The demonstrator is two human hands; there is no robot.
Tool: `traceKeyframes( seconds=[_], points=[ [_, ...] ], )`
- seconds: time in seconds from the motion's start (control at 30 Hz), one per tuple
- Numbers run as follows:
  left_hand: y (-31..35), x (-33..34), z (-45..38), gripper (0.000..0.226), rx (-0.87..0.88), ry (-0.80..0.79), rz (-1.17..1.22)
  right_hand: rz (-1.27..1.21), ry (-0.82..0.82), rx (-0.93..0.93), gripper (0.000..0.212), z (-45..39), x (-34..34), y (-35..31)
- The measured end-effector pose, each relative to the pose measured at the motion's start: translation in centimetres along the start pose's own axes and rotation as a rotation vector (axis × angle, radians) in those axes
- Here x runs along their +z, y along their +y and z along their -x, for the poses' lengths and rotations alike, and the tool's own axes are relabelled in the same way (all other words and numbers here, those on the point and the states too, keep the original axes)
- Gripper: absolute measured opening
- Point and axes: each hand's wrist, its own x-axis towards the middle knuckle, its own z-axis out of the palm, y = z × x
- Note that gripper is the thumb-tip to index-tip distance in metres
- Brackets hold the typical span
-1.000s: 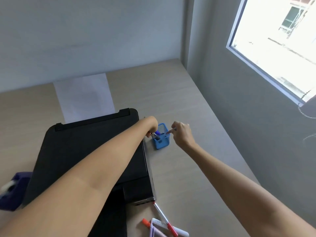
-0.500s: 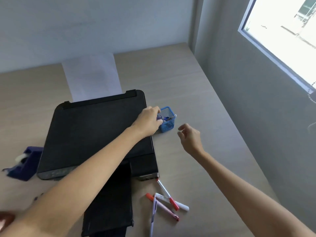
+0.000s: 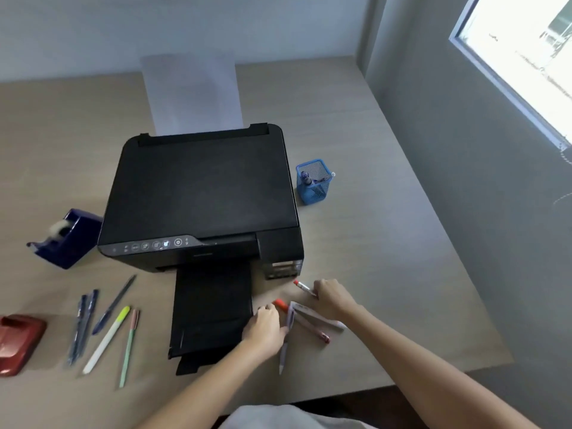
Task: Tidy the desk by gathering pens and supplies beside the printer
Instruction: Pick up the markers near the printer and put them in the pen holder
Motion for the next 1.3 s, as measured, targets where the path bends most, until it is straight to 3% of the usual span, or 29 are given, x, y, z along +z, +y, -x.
traceKeyframes(
  seconds=[0.03, 0.1, 0.2, 0.3, 0.4, 0.53, 0.6, 0.77, 0.83, 0.9, 1.0, 1.07, 1.17, 1.23, 1.3],
  points=[
    [0.3, 0.3, -0.3, 0.047, -0.008, 0.016, -0.035, -0.023, 0.016, 0.024, 0.006, 0.0, 0.0, 0.4],
    [1.0, 0.8, -0.5, 0.039, -0.02, 0.012, -0.077, -0.109, 0.055, 0.056, 0.012, 0.5, 0.0, 1.3],
    [1.7, 1.6, -0.3, 0.034, 0.037, 0.034, -0.122, -0.095, 0.048, -0.036, 0.013, 2.0, 0.4, 2.1],
    [1.4, 2.1, 0.2, 0.032, 0.192, 0.133, -0.099, 0.017, -0.001, -0.091, 0.029, 3.6, 1.7, 2.8],
    [1.1, 2.5, 0.1, 0.046, 0.441, 0.163, -0.186, 0.08, 0.058, -0.041, 0.021, 4.2, 2.3, 4.1],
    [1.8, 1.9, -0.9, 0.044, 0.555, 0.131, -0.371, 0.084, 0.094, 0.098, 0.009, 4.2, 0.8, 5.9],
    [1.8, 2.3, -2.0, 0.032, 0.598, 0.099, -0.409, -0.103, 0.137, 0.193, 0.011, 4.0, -0.6, 7.0],
    [0.7, 3.3, -3.9, 0.005, 0.769, 0.15, -0.534, -0.493, 0.439, 0.267, 0.013, 2.5, -4.7, 8.0],
    [1.0, 3.6, -4.3, 0.014, 0.819, 0.256, -0.559, -0.658, 0.5, 0.262, 0.023, 1.6, -6.7, 7.5],
    [2.3, 2.6, -3.8, 0.017, 0.824, 0.317, -0.439, -0.901, 0.519, 0.22, 0.026, 0.5, -8.9, 6.8],
    [6.0, -1.1, -1.9, 0.017, 0.772, 0.439, 0.073, -1.179, 0.573, 0.161, 0.023, -1.1, -12.5, 5.3],
    [8.7, -5.6, -0.2, 0.017, 0.735, 0.433, 0.423, -1.279, 0.625, 0.127, 0.025, -2.3, -15.3, 4.2],
    [12.4, -14.0, 0.1, 0.016, 0.703, 0.417, 0.76, -1.352, 0.634, 0.074, 0.019, -4.5, -18.8, 2.6],
    [14.2, -19.2, -2.3, 0.021, 0.643, 0.376, 1.001, -1.395, 0.594, 0.039, 0.019, -6.5, -20.7, 1.5],
    [15.6, -23.2, -6.0, 0.012, 0.567, 0.374, 1.179, -1.465, 0.543, -0.052, 0.018, -8.6, -22.3, 0.3]
  ],
)
